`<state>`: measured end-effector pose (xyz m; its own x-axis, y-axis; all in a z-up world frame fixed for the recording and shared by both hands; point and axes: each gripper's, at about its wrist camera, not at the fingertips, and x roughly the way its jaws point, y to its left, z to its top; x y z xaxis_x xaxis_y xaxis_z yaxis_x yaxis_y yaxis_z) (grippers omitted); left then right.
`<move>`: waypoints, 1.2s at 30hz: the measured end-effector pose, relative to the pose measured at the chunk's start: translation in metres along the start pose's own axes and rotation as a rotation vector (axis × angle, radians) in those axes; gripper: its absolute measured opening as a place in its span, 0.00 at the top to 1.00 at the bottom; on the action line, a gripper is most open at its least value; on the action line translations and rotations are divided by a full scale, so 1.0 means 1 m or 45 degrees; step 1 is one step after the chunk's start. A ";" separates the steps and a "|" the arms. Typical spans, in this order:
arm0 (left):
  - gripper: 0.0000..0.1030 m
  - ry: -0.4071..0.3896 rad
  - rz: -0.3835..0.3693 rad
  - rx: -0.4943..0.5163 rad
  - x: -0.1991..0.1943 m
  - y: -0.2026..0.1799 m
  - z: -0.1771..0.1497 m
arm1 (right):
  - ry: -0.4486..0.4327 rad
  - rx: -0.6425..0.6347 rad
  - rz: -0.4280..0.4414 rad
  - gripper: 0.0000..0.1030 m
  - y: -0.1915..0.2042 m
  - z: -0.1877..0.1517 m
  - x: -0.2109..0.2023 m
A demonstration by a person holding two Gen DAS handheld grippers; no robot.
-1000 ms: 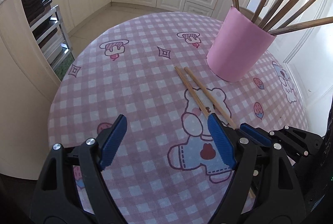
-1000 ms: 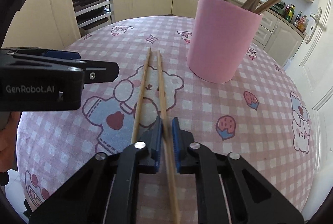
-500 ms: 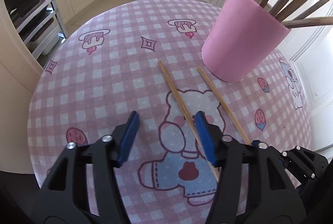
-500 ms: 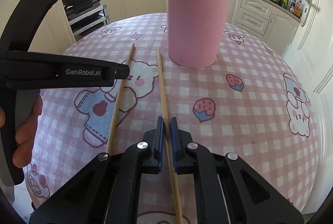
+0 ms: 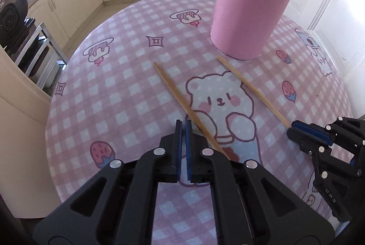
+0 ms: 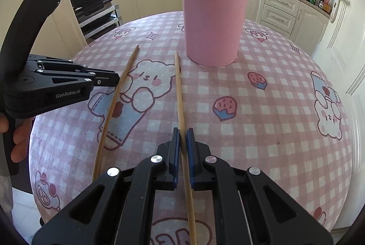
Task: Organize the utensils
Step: 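Close the right tool on one chopstick while the left tool grasps the other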
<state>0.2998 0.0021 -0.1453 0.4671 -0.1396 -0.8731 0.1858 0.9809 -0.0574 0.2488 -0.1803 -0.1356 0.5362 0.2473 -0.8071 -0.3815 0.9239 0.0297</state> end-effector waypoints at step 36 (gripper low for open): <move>0.88 0.048 -0.176 -0.349 0.005 -0.005 0.006 | -0.009 0.043 0.077 0.94 -0.003 -0.002 -0.001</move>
<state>0.3062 -0.0043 -0.1471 0.4203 -0.2741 -0.8650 0.0031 0.9537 -0.3007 0.2477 -0.1840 -0.1364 0.5185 0.3047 -0.7989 -0.3879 0.9165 0.0978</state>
